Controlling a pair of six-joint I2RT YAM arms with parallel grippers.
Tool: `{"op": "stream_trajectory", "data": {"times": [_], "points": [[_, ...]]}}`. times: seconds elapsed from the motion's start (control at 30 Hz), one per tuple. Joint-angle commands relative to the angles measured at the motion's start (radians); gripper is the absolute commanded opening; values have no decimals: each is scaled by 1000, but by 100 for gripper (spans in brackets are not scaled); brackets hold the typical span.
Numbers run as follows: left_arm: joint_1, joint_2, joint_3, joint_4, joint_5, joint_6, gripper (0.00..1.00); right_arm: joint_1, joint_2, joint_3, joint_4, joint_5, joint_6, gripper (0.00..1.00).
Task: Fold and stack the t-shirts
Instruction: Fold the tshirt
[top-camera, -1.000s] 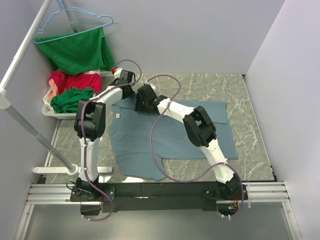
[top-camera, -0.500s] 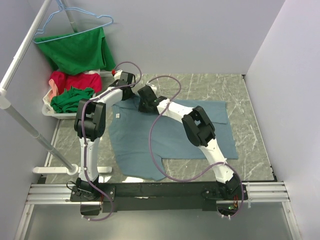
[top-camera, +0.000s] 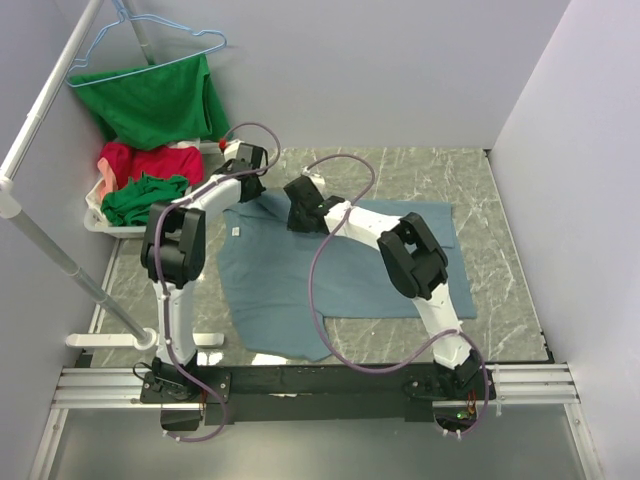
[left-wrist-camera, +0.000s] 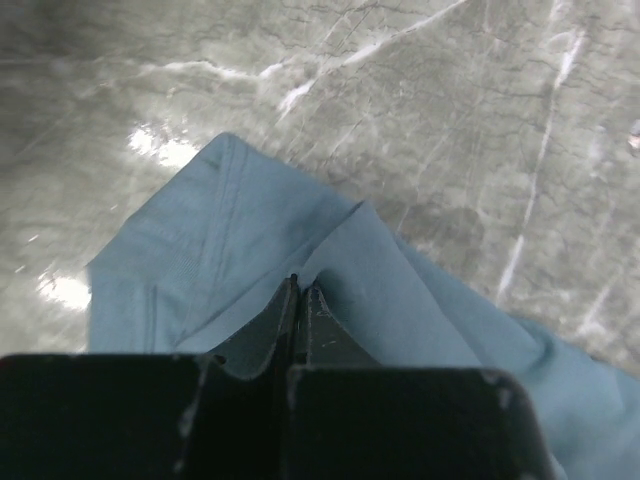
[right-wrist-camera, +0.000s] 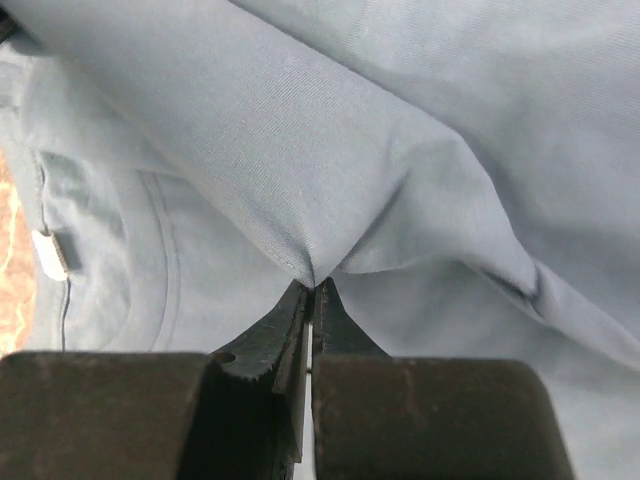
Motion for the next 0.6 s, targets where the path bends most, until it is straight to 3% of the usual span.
{"op": "stream_trajectory", "data": {"times": [0.0,0.33,0.57], "points": [[0,-139,-45,-15,-32,0,1,-1,-133,-71,9,25,-7,0],[-23,-317,-223,-93,-19,-65,1,2,-296,-290,55,-10,22,0],[-123,-424,-347,-174,-94,-153,1,22,-395,-450,89,-55,30,0]]}}
